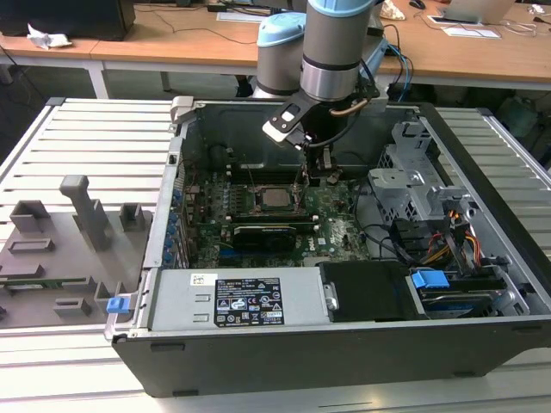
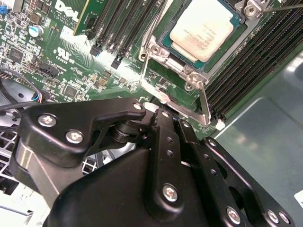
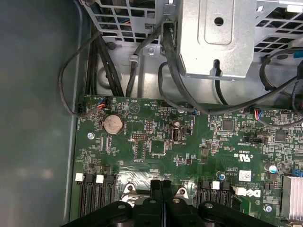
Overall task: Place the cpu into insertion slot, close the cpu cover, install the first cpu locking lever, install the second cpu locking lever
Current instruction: 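Close the cpu cover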
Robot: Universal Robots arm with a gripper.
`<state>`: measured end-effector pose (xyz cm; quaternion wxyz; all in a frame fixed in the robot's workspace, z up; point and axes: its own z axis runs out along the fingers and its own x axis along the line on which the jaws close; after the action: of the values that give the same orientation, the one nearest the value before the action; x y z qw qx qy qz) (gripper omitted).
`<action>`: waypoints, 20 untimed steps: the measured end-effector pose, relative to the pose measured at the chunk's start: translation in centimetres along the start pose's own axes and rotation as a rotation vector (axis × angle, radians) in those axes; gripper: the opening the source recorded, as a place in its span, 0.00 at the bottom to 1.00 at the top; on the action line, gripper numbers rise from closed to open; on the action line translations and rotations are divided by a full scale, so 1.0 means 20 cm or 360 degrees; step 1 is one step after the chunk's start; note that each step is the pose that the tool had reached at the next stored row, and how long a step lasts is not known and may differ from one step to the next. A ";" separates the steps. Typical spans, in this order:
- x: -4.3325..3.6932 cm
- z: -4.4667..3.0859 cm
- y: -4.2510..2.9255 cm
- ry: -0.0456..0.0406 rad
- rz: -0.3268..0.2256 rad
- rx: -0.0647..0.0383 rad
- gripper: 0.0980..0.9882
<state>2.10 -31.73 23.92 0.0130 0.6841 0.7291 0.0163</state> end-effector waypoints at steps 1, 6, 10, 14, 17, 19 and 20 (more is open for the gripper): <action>0.000 0.000 -0.003 0.0000 0.0000 0.0000 0.01; 0.001 0.000 -0.009 0.0000 0.0000 0.0000 0.01; 0.001 0.000 -0.015 0.0000 0.0000 0.0000 0.01; 0.001 0.000 -0.019 0.0000 0.0000 0.0000 0.01; 0.002 0.001 -0.029 0.0000 0.0000 0.0000 0.01; 0.002 0.001 -0.034 0.0000 0.0000 0.0000 0.01; 0.002 0.002 -0.036 0.0000 0.0000 0.0000 0.01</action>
<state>1.39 -31.72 23.85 0.0131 0.6841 0.7291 0.0163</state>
